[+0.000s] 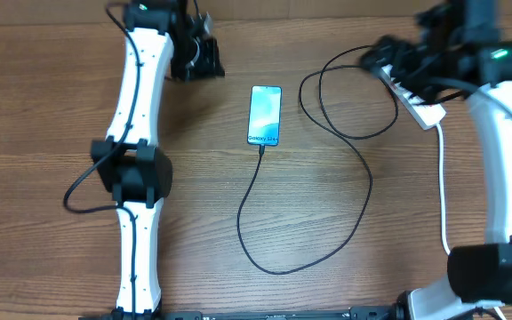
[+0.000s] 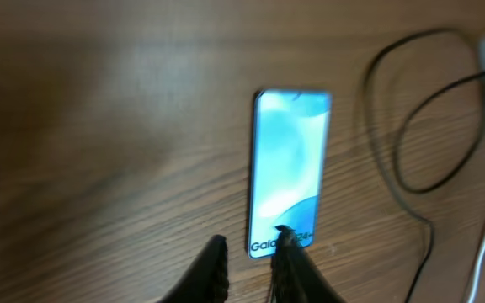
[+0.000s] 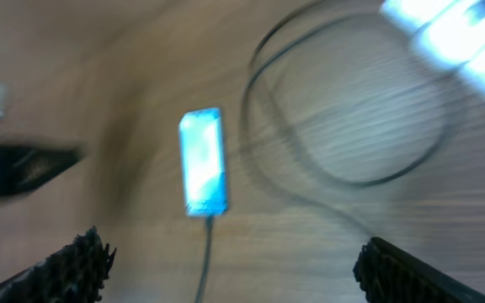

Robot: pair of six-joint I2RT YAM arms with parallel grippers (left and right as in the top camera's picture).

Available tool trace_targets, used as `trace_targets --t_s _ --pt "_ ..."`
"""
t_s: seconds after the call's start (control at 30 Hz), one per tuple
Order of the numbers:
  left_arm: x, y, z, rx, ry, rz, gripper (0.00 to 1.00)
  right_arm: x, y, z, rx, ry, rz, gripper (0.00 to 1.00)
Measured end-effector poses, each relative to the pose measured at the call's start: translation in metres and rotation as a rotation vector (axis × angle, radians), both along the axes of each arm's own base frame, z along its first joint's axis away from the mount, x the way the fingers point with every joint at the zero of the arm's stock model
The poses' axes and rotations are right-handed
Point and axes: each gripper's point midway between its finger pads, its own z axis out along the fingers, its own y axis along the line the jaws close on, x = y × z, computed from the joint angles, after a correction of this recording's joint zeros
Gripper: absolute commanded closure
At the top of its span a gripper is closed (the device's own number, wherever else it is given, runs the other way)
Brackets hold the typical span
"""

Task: Plug charger to phone and switch on socket
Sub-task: 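Release the phone and move the right gripper to the white power strip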

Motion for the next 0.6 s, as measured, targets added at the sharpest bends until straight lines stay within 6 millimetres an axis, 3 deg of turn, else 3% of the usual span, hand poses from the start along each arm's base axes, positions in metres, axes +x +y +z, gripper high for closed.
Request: trace_targets --t_s 0.03,0.07,0.1,0.2,0.23,0.4,0.53,0.6 --pt "0.001 0.000 0.021 0.001 -0.053 -0.001 0.00 0.007 -0.016 0.003 -0.022 -0.008 -0.032 0.46" --pt "0.002 -0.001 0.043 0.001 -0.110 -0.001 0.00 0.018 -0.033 0.002 -0.052 -0.022 -0.071 0.17" --pt "0.001 -0.002 0.061 0.000 -0.154 -0.002 0.00 0.028 -0.050 -0.003 -0.089 -0.031 -0.104 0.05" --pt "-0.006 -0.004 0.107 -0.005 -0.259 -0.004 0.00 0.052 -0.093 -0.030 -0.199 -0.021 -0.197 0.01" --pt "-0.009 -0.005 0.114 -0.007 -0.273 -0.007 0.00 0.059 -0.107 -0.039 -0.235 -0.015 -0.231 0.00" --pt "-0.009 -0.007 0.110 0.003 -0.265 -0.010 0.00 0.077 -0.164 -0.070 -0.410 0.010 -0.364 0.00" --pt "-0.008 -0.006 0.105 0.011 -0.254 -0.006 0.00 0.083 -0.190 -0.087 -0.515 0.034 -0.428 0.00" --pt "-0.008 -0.006 0.105 0.011 -0.254 -0.006 0.00 0.087 -0.202 -0.110 -0.571 0.076 -0.449 0.00"
